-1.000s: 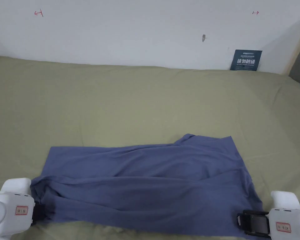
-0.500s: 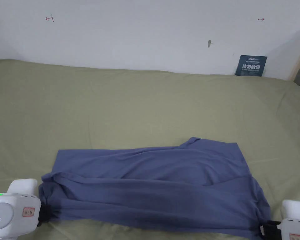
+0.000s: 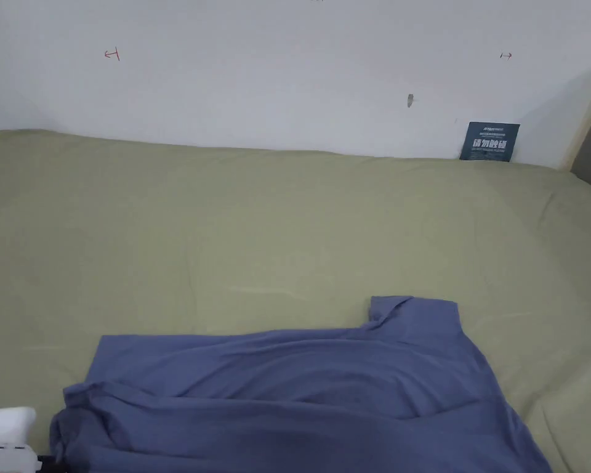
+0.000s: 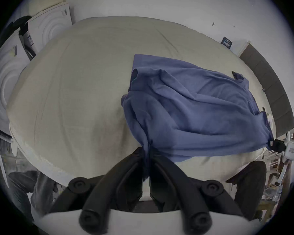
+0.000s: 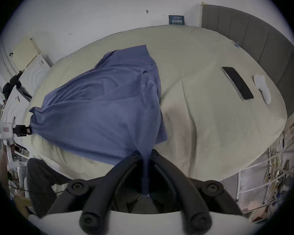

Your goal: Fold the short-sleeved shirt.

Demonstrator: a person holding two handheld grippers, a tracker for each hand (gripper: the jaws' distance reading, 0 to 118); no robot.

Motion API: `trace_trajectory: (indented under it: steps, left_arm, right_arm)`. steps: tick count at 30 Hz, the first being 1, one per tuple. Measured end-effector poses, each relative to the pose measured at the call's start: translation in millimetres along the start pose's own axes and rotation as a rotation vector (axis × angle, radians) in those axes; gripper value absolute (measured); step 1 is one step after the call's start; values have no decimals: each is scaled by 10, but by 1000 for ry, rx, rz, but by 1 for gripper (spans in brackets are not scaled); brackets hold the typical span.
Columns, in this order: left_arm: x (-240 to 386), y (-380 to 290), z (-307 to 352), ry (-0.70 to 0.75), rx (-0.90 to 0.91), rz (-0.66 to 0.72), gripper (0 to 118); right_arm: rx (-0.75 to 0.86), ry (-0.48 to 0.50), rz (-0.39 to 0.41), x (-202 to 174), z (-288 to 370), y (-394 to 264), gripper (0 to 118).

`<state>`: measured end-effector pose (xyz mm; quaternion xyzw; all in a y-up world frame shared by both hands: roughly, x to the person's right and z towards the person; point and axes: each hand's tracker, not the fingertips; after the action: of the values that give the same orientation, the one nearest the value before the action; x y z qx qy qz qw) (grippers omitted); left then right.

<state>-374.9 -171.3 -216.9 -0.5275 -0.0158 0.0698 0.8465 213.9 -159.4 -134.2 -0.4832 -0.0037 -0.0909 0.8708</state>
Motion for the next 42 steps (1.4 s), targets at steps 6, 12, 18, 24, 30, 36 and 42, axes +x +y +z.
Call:
trace_trajectory:
  steps: [6, 12, 18, 24, 30, 36, 42]
  left_arm:
    - [-110, 7, -7, -71, 13, 35, 48]
    - [-164, 355, 182, 20, 181, 52, 106]
    - [-18, 1217, -111, 20, 169, 27, 36]
    - [91, 1775, -739, 73, 98, 0, 18]
    - [141, 1909, -1187, 185, 0, -47, 116]
    - [313, 1807, -1180, 141, 28, -119, 31]
    - [351, 1865, -1148, 119, 23, -144, 3]
  right_arm:
    - [6, 0, -10, -32, -42, 25, 59]
    - [93, -49, 11, -29, -173, 372, 112]
    - [159, -53, -6, -100, -438, 1073, 0]
    - [149, -62, 48, -175, -659, 1521, 0]
    - [108, -74, 85, -69, -822, 1528, 0]
    - [64, -91, 77, 88, -961, 1558, 0]
    - [40, -96, 74, 126, -1155, 1712, 0]
